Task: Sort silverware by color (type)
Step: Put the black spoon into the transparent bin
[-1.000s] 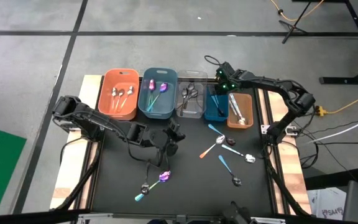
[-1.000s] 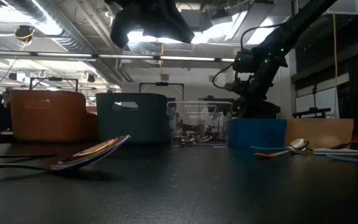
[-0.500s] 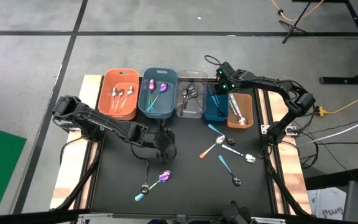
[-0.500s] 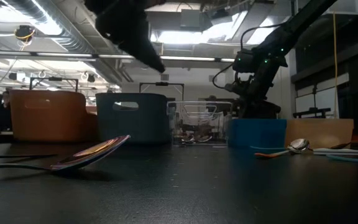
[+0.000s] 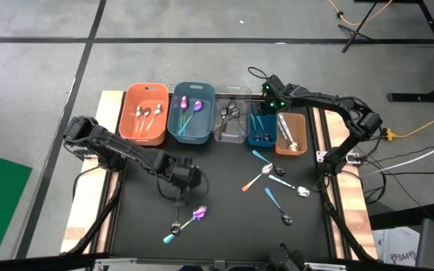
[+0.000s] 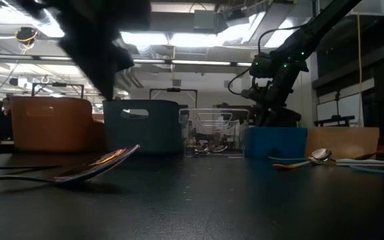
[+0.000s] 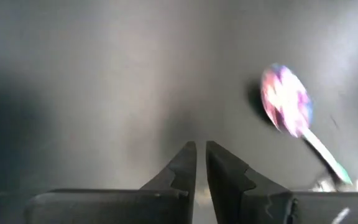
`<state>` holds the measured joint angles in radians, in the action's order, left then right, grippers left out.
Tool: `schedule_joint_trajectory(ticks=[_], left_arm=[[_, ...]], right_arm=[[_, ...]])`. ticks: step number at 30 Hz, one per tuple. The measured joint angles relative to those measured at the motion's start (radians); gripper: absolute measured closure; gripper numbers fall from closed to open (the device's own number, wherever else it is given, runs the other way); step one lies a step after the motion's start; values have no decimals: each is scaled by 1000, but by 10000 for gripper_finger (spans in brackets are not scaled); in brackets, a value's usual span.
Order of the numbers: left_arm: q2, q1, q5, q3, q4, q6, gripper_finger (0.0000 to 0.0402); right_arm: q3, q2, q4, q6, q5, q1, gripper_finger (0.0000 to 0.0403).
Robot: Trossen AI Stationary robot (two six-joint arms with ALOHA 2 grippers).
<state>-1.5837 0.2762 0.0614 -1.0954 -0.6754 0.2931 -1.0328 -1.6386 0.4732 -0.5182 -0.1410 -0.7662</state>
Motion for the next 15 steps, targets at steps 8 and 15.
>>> schedule_joint_trajectory(ticks=[8, 15], left_arm=[[0, 80, -113, 0, -32, -282, 372], [0, 128, -101, 0, -11, -283, 362]], right_arm=[[0, 0, 0, 0, 0, 0, 324], [0, 0, 0, 0, 0, 0, 324]])
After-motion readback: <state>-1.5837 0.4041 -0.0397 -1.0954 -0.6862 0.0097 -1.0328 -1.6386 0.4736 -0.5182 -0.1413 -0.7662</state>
